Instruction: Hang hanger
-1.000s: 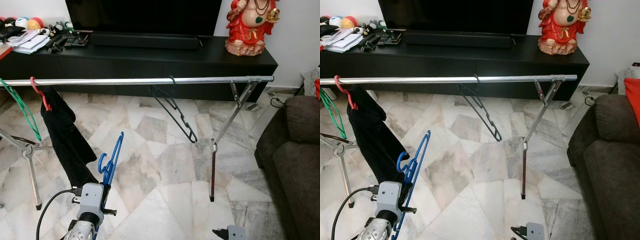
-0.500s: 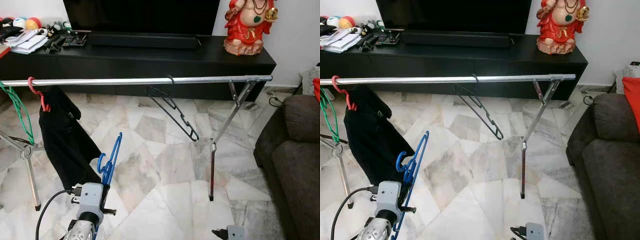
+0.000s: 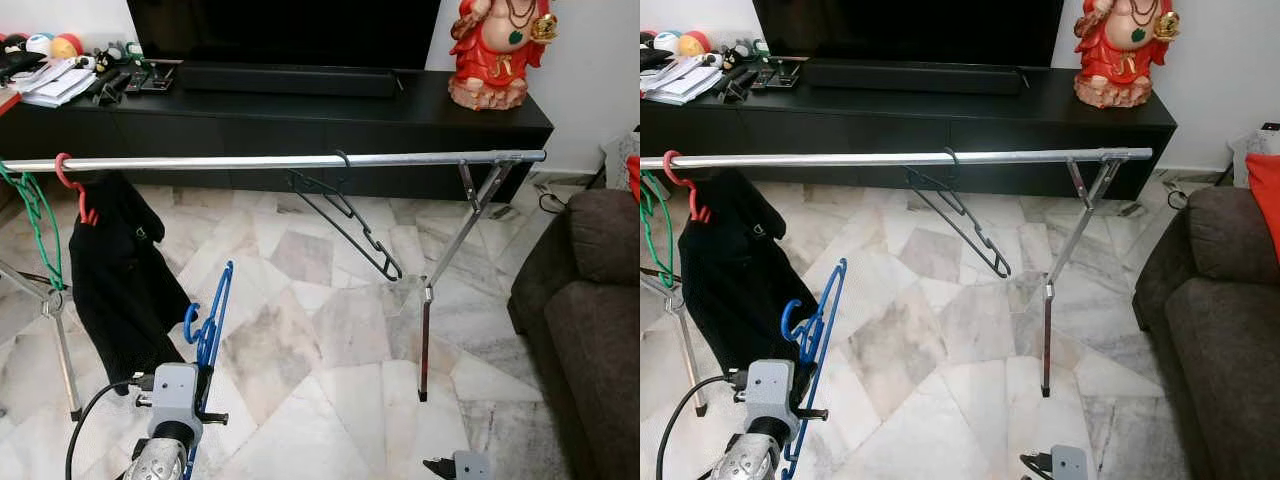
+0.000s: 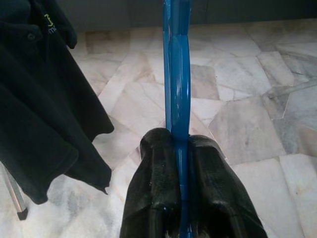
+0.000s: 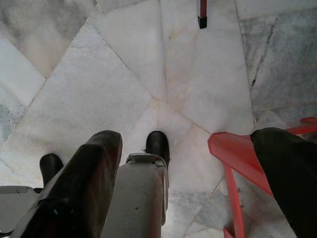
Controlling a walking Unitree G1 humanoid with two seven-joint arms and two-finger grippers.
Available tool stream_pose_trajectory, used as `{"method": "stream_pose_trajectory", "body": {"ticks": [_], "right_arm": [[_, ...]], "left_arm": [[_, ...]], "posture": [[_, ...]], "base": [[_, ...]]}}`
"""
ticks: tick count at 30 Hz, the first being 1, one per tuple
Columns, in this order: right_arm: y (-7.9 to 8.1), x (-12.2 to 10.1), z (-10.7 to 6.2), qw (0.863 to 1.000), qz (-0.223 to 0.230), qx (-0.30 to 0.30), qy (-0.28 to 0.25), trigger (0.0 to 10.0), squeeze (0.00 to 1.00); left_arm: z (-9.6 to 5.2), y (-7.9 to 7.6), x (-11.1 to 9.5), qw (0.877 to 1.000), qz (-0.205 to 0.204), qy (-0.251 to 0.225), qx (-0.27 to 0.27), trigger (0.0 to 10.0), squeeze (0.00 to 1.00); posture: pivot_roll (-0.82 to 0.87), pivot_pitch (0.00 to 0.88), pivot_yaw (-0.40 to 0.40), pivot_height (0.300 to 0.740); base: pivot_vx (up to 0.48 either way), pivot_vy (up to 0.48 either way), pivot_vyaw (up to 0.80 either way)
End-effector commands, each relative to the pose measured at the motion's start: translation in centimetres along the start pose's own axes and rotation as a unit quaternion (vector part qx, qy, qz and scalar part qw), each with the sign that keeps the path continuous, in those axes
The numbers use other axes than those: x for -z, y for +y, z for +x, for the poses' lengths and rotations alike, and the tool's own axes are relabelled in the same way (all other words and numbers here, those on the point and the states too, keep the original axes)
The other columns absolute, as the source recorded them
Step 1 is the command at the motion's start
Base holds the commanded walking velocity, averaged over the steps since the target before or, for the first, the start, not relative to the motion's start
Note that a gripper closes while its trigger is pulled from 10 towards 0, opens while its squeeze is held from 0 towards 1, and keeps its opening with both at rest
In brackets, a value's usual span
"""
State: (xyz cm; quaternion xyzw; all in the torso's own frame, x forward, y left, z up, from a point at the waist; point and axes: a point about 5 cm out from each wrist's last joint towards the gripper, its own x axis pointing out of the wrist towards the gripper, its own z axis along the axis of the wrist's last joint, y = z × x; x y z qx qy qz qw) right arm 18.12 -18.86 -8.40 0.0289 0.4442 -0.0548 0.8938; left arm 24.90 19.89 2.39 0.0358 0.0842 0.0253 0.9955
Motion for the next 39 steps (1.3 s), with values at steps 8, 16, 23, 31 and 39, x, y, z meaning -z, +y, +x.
{"method": "stream_pose_trajectory", "body": {"ticks": [8,16,23,31,39], "right_arm": [[-0.17,0.32,-0.06,1.000,-0.004,0.001,0.008,10.0,0.00],[-0.20,0.34,-0.06,1.000,-0.006,0.001,0.009,10.0,0.00],[-0.21,0.34,-0.06,1.000,-0.006,0.000,0.009,10.0,0.00],[-0.20,0.32,-0.05,1.000,-0.008,-0.001,0.009,10.0,0.00],[-0.20,0.28,-0.05,1.000,-0.008,-0.002,0.009,10.0,0.00]], "left_arm": [[0.00,0.43,-0.28,1.000,-0.014,0.000,-0.015,10.0,0.00],[0.00,0.67,-0.35,1.000,-0.017,0.000,-0.022,10.0,0.00],[0.10,0.74,-0.51,1.000,-0.017,-0.002,-0.023,10.0,0.00],[0.16,0.72,-0.64,0.999,-0.020,-0.004,-0.025,10.0,0.00],[0.21,0.72,-0.82,0.999,-0.019,-0.007,-0.026,10.0,0.00]], "posture": [[-0.06,0.172,-0.001,0.740],[-0.05,0.170,-0.002,0.740],[-0.05,0.169,-0.001,0.740],[-0.05,0.171,-0.002,0.740],[-0.05,0.172,-0.003,0.740]], "base": [[0.125,0.000,0.00],[0.268,0.000,0.00],[0.276,0.000,0.00],[0.276,0.000,0.00],[0.277,0.000,0.00]]}}
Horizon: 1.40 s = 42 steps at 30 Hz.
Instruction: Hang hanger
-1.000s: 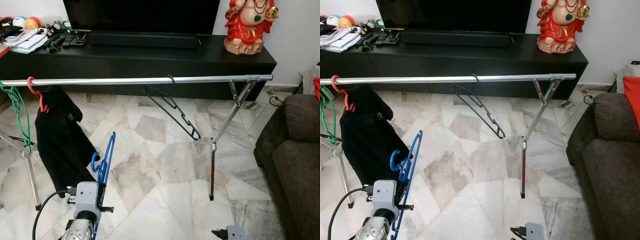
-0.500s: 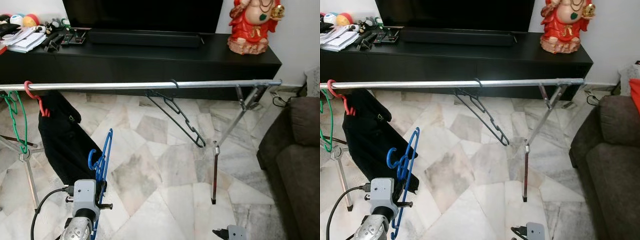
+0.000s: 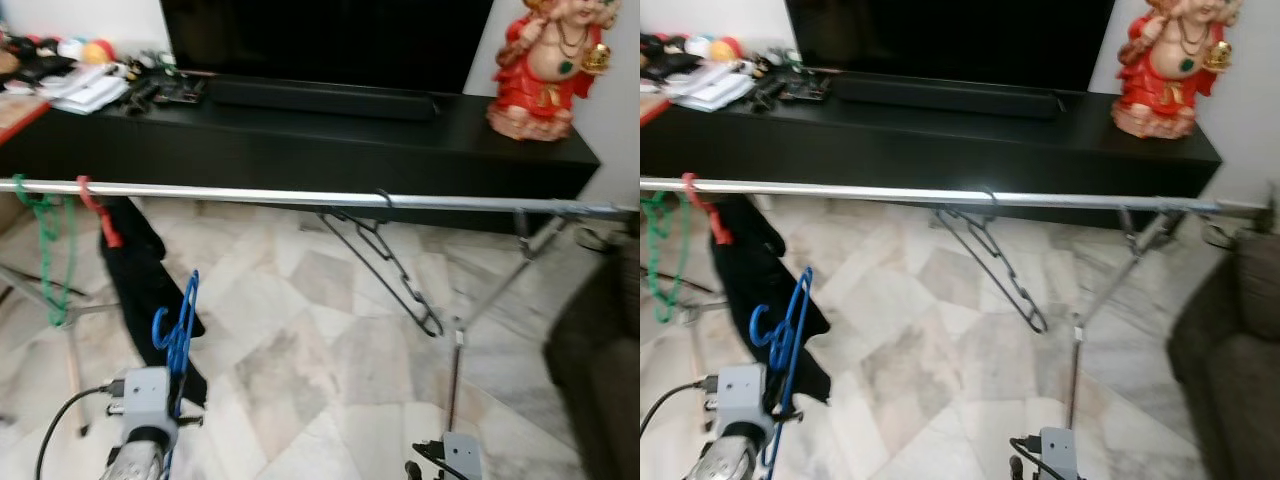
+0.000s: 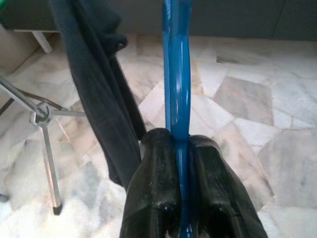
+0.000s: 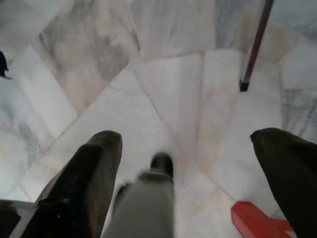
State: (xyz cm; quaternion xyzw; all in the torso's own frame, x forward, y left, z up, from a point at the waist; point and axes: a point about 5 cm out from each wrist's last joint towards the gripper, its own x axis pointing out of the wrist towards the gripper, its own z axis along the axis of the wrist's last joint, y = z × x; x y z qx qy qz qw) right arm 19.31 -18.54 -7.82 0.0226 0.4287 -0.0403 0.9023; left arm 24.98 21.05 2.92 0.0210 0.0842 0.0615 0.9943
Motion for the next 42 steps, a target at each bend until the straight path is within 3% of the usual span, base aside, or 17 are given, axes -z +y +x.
{"method": "stream_pose_trajectory", "body": {"ticks": [1,18,31,34,42], "right_arm": [[-0.6,1.5,-0.3,1.000,0.003,0.009,0.027,10.0,0.00],[-0.6,1.5,-0.3,1.000,0.001,0.008,0.028,10.0,0.00],[-0.6,1.6,-0.3,1.000,-0.002,0.007,0.028,10.0,0.00],[-0.6,1.6,-0.3,1.000,-0.005,0.006,0.029,10.0,0.00],[-0.6,1.5,-0.3,0.999,-0.018,0.003,0.030,10.0,0.00]], "left_arm": [[0.1,-0.5,-0.4,1.000,-0.002,-0.009,0.009,10.0,0.00],[0.1,-1.3,-0.5,0.999,0.003,-0.009,0.045,10.0,0.00],[-0.3,-2.3,-0.6,0.995,0.048,-0.028,0.080,10.0,0.00],[-0.3,-2.1,-1.6,0.993,0.073,-0.058,0.072,10.0,0.00],[1.4,-2.8,-4.1,0.990,0.070,-0.105,0.068,10.0,0.00]], "posture": [[-0.05,0.172,-0.003,0.740],[-0.05,0.175,-0.006,0.740],[-0.05,0.178,-0.008,0.740],[-0.05,0.180,-0.011,0.740],[-0.05,0.179,-0.013,0.740]], "base": [[0.277,0.000,0.00],[0.276,0.000,0.00],[0.000,0.000,0.00],[0.000,0.000,0.00],[0.000,0.000,0.00]]}}
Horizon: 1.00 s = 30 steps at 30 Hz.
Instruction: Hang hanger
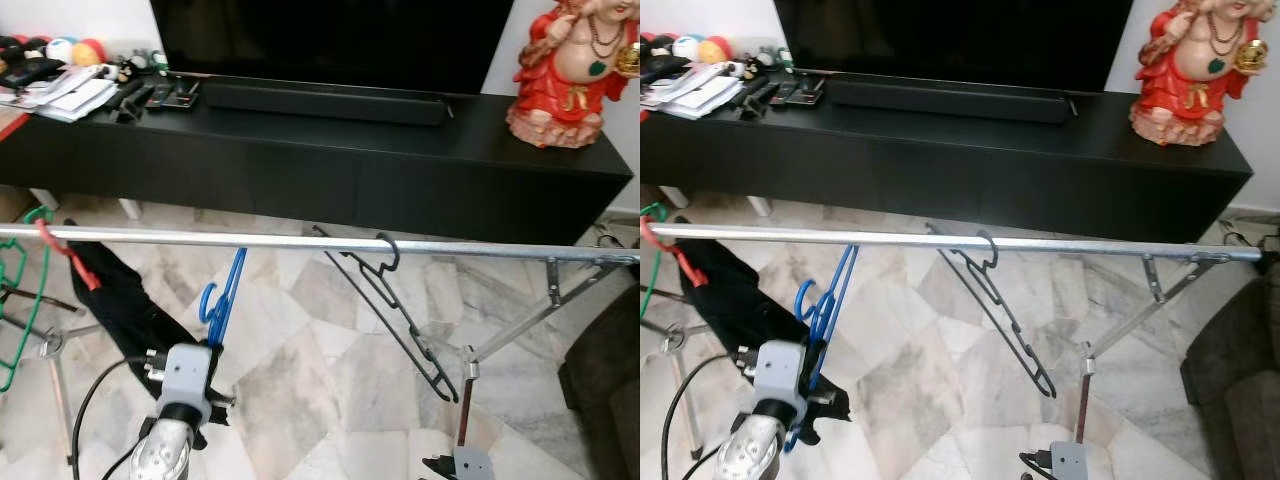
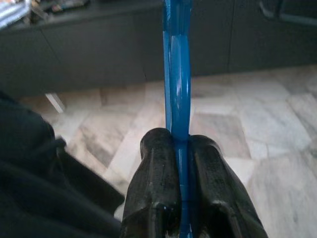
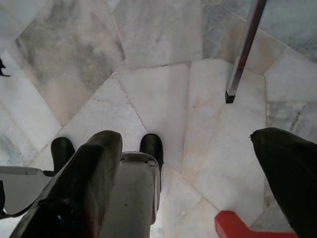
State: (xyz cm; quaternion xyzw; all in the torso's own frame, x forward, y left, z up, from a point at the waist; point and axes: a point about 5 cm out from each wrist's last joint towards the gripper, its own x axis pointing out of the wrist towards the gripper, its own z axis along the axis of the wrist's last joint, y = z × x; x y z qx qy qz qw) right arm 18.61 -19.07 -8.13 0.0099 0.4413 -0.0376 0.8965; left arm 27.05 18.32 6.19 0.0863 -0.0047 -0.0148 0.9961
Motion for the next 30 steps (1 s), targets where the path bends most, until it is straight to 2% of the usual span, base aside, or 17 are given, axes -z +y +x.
{"method": "stream_pose_trajectory", "body": {"ticks": [1,8,14,20,24,26,27,28,30], "right_arm": [[0.0,0.8,-0.1,1.000,-0.005,0.000,0.016,10.0,0.00],[0.0,0.8,-0.1,1.000,-0.009,0.000,0.016,10.0,0.00],[0.0,0.9,-0.2,1.000,-0.012,-0.001,0.017,10.0,0.00],[-0.1,0.8,-0.2,1.000,-0.014,-0.001,0.015,10.0,0.00],[-0.1,0.8,-0.2,1.000,-0.016,-0.001,0.015,10.0,0.00],[-0.1,0.8,-0.1,1.000,-0.016,-0.001,0.015,10.0,0.00],[-0.2,0.8,-0.1,1.000,-0.017,-0.001,0.016,10.0,0.00],[-0.2,0.8,-0.1,1.000,-0.018,-0.002,0.016,10.0,0.00],[-0.2,0.7,-0.1,1.000,-0.019,-0.002,0.016,10.0,0.00]], "left_arm": [[0.4,0.0,-0.4,1.000,0.005,-0.010,-0.001,10.0,0.00],[1.9,-0.1,-0.9,1.000,0.015,-0.008,-0.004,10.0,0.00],[3.7,0.2,-2.4,0.999,-0.008,-0.019,-0.036,10.0,0.00],[4.8,-0.2,-3.7,0.998,-0.018,-0.044,-0.030,10.0,0.00],[5.0,-0.1,-3.7,0.998,-0.014,-0.040,-0.037,10.0,0.00],[5.2,0.3,-3.7,0.997,-0.037,-0.028,-0.059,10.0,0.00],[5.4,0.9,-3.6,0.993,-0.072,-0.011,-0.088,10.0,0.00],[5.6,1.1,-3.7,0.992,-0.084,-0.009,-0.096,10.0,0.00],[6.1,1.3,-4.4,0.993,-0.071,-0.010,-0.099,10.0,0.00]], "posture": [[-0.05,0.179,-0.013,0.740],[-0.06,0.171,-0.011,0.740],[-0.06,0.166,-0.013,0.740],[-0.07,0.168,-0.017,0.740],[-0.07,0.172,-0.020,0.740],[-0.07,0.178,-0.021,0.740],[-0.07,0.183,-0.022,0.740],[-0.07,0.183,-0.022,0.740],[-0.06,0.184,-0.022,0.740]], "base": [[0.000,0.000,0.00],[0.000,0.000,0.00],[0.000,0.000,0.00],[0.000,0.000,0.00],[0.000,0.000,0.00],[0.000,0.000,0.00],[0.000,0.000,0.00],[0.000,0.000,0.00],[0.000,0.000,0.00]]}}
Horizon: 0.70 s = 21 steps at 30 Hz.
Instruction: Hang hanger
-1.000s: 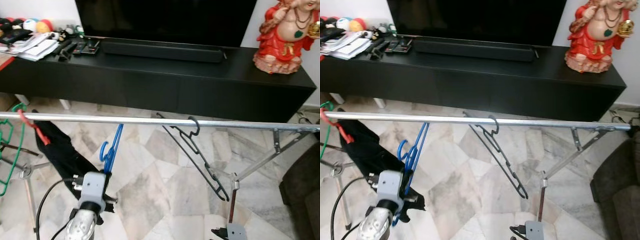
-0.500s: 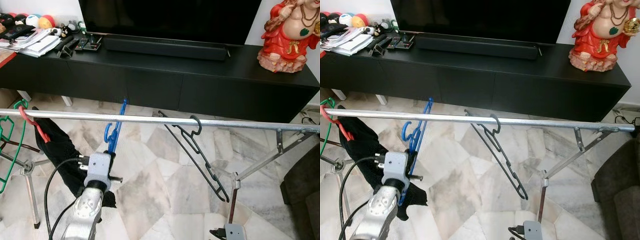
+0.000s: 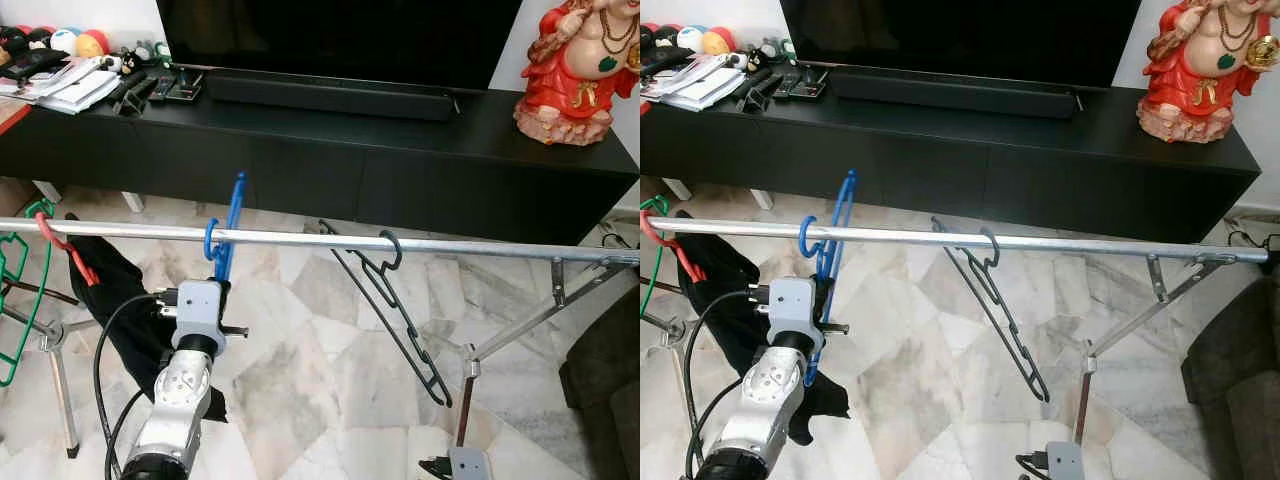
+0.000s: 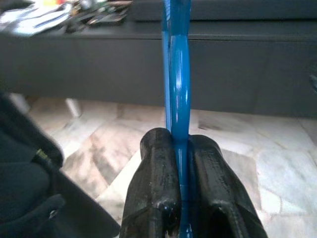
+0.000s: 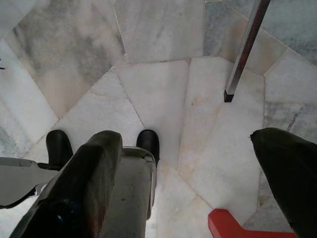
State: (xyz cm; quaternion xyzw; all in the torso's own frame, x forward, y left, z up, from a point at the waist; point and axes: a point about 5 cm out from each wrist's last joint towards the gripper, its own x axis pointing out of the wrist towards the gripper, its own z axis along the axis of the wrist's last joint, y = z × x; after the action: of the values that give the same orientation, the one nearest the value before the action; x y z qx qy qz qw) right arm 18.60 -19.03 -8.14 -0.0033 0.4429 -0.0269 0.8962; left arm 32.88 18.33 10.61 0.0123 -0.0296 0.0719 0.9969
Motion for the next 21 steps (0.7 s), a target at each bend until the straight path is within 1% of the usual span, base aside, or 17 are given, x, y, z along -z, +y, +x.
{"method": "stream_pose_trajectory", "body": {"ticks": [1,3,4,5,6,7,8,15,16,19,20,21], "right_arm": [[-0.2,0.7,-0.1,1.000,-0.002,0.001,0.015,10.0,0.00],[-0.2,0.7,-0.1,1.000,-0.003,0.000,0.014,10.0,0.00],[-0.2,0.7,-0.1,1.000,-0.004,0.000,0.014,10.0,0.00],[-0.2,0.7,-0.1,1.000,-0.003,0.000,0.014,10.0,0.00],[-0.2,0.7,-0.1,1.000,-0.003,0.000,0.014,10.0,0.00],[-0.1,0.7,-0.1,1.000,-0.004,0.000,0.013,10.0,0.00],[-0.1,0.7,-0.1,1.000,-0.004,0.000,0.013,10.0,0.00],[-0.1,0.7,-0.1,1.000,-0.002,0.001,0.014,10.0,0.00],[-0.1,0.7,-0.1,1.000,-0.002,0.001,0.015,10.0,0.00],[-0.1,0.8,-0.1,1.000,-0.002,0.001,0.015,10.0,0.00],[-0.1,0.8,-0.1,1.000,-0.002,0.000,0.015,10.0,0.00],[-0.1,0.8,-0.1,1.000,-0.002,0.000,0.015,10.0,0.00]], "left_arm": [[0.5,0.2,-0.3,1.000,0.001,0.008,-0.009,10.0,0.00],[0.8,-0.1,-0.5,1.000,-0.001,0.014,-0.002,10.0,0.00],[0.9,-0.2,-0.4,1.000,0.007,0.021,0.006,10.0,0.00],[1.1,-0.7,0.0,0.999,0.022,0.038,0.029,10.0,0.00],[1.1,-0.7,0.0,0.999,0.022,0.038,0.029,10.0,0.00],[1.2,-0.9,0.2,0.997,0.044,0.049,0.045,10.0,0.00],[1.3,-1.0,0.3,0.996,0.048,0.051,0.048,10.0,0.00],[1.4,-0.7,0.5,0.995,0.053,0.078,0.032,10.0,0.00],[1.3,-0.5,0.7,0.995,0.053,0.087,0.022,10.0,0.00],[0.9,-0.4,1.2,0.994,0.046,0.095,0.019,10.0,0.00],[0.7,-0.4,1.2,0.995,0.046,0.088,0.018,10.0,0.00],[0.5,-0.5,1.0,0.996,0.042,0.076,0.024,10.0,0.64]], "posture": [[-0.06,0.184,-0.022,0.740],[-0.07,0.183,-0.022,0.740],[-0.07,0.184,-0.021,0.740],[-0.07,0.182,-0.021,0.740],[-0.07,0.182,-0.021,0.740],[-0.07,0.184,-0.020,0.740],[-0.07,0.183,-0.019,0.740],[-0.07,0.186,-0.019,0.740],[-0.07,0.187,-0.018,0.740],[-0.07,0.187,-0.017,0.740],[-0.07,0.187,-0.017,0.740],[-0.07,0.187,-0.017,0.740]], "base": [[0.000,0.000,0.00],[0.000,0.000,0.00],[0.000,0.000,0.00],[0.000,0.000,0.00],[0.000,0.000,0.00],[0.000,0.000,0.00],[0.000,0.000,0.00],[0.000,0.000,0.00],[0.000,0.000,0.00],[0.000,0.000,0.00],[0.000,0.000,0.00],[0.000,0.000,0.00]]}}
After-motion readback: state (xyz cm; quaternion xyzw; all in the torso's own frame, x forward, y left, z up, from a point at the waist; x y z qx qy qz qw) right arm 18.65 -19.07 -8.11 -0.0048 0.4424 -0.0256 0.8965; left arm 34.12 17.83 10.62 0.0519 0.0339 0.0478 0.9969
